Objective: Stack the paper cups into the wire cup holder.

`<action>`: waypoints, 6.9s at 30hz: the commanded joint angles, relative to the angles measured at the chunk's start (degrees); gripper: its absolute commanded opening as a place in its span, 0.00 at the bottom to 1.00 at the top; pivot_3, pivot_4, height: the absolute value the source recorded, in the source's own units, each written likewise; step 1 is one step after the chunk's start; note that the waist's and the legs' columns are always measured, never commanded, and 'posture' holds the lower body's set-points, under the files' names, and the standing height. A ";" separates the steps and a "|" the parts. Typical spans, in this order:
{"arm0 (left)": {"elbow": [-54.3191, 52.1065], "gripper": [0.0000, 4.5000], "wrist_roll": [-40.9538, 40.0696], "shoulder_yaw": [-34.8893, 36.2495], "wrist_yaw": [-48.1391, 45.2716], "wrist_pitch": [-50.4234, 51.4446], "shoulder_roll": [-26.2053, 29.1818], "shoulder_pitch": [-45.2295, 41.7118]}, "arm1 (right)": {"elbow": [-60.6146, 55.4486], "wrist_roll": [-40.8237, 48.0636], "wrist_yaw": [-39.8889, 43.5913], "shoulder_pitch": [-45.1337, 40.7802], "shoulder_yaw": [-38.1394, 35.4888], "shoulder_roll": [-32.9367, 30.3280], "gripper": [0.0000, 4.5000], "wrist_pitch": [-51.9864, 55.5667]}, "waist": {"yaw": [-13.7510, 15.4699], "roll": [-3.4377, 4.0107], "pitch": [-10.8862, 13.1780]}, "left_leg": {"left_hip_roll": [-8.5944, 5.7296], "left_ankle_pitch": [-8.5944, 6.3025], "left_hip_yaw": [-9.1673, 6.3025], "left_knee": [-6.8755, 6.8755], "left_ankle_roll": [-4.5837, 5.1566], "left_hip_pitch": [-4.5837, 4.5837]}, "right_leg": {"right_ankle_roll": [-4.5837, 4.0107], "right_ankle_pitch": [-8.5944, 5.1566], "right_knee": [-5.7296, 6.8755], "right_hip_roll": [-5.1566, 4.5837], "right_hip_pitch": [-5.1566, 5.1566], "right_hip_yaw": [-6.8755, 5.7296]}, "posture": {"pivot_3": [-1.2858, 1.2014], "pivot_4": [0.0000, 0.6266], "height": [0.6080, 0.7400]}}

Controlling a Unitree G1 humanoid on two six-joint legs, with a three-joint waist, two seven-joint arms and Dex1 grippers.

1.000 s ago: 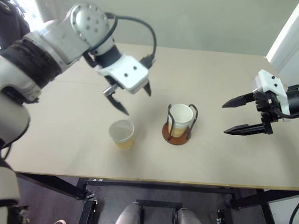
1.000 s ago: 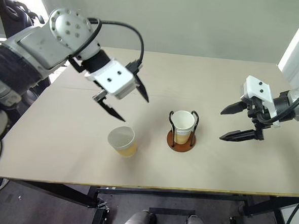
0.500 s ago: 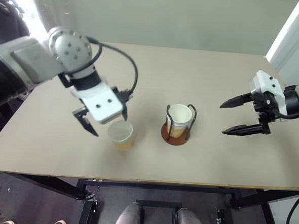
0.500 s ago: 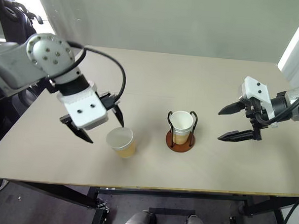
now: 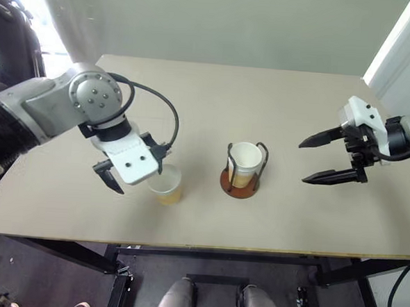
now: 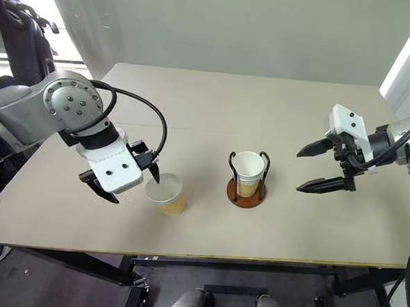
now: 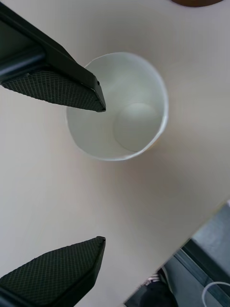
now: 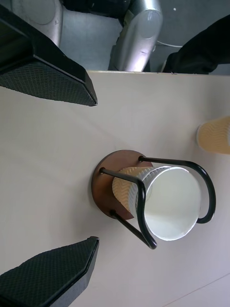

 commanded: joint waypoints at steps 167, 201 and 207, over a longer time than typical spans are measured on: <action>31.85 0.01 -2.92 13.08 -1.69 0.21 -36.54 -12.34 | 9.17 0.07 2.15 -0.96 -0.52 -4.90 1.00 -8.25 | 0.78 0.00 0.02 | 0.22 -0.33 0.89 0.34 0.55 0.00 | 0.58 0.15 -0.12 -0.12 0.08 0.24 | 0.52 0.24 1.00; 34.48 0.99 -0.54 13.41 -1.69 -1.30 -37.98 -10.48 | 16.57 4.31 2.15 -14.33 -2.33 -3.58 1.00 0.84 | 0.87 0.03 0.02 | 0.22 -0.34 0.84 0.28 0.55 -0.01 | 0.50 0.10 -0.13 -0.14 0.05 0.20 | 0.52 0.24 1.00; 34.58 0.99 -0.68 14.43 -1.69 -0.98 -38.00 -10.30 | 15.38 4.39 2.15 -12.16 -1.20 -5.32 1.00 -0.69 | 0.89 0.04 0.03 | 0.22 -0.34 0.83 0.30 0.55 -0.02 | 0.50 0.11 -0.11 -0.15 0.06 0.22 | 0.52 0.24 1.00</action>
